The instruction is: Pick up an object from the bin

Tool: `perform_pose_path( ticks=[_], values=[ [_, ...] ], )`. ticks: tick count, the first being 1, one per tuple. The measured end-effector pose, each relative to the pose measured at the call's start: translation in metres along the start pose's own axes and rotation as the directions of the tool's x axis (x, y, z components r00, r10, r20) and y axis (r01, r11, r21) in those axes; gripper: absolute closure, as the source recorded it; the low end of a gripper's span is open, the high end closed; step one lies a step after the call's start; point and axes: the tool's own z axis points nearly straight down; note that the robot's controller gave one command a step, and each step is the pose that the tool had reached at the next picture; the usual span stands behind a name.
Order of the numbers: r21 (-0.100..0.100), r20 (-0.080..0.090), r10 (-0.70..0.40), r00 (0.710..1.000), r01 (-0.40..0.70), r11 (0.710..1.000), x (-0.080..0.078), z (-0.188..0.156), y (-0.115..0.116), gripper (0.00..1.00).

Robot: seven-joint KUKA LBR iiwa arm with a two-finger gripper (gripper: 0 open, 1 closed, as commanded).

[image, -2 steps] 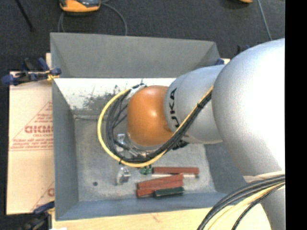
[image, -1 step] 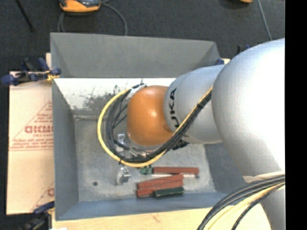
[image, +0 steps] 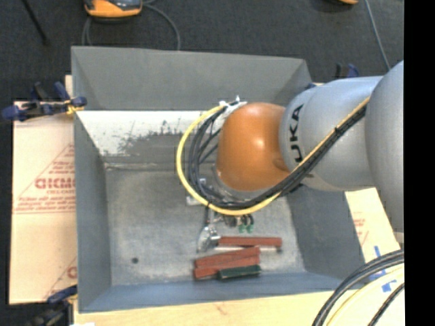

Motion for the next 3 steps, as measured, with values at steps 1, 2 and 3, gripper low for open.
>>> perform_pose_path(
  ticks=[1, 2, 3],
  values=[
    [0.003, 0.013, -0.009, 1.0, 0.009, 1.0, 0.008, -0.013, -0.023, 0.0],
    [-0.004, -0.007, -0.125, 0.992, 0.125, 0.992, 0.023, 0.042, -0.054, 1.0],
    [-0.004, -0.007, -0.123, 0.992, 0.123, 0.992, 0.023, 0.042, -0.054, 1.0]
  ],
)
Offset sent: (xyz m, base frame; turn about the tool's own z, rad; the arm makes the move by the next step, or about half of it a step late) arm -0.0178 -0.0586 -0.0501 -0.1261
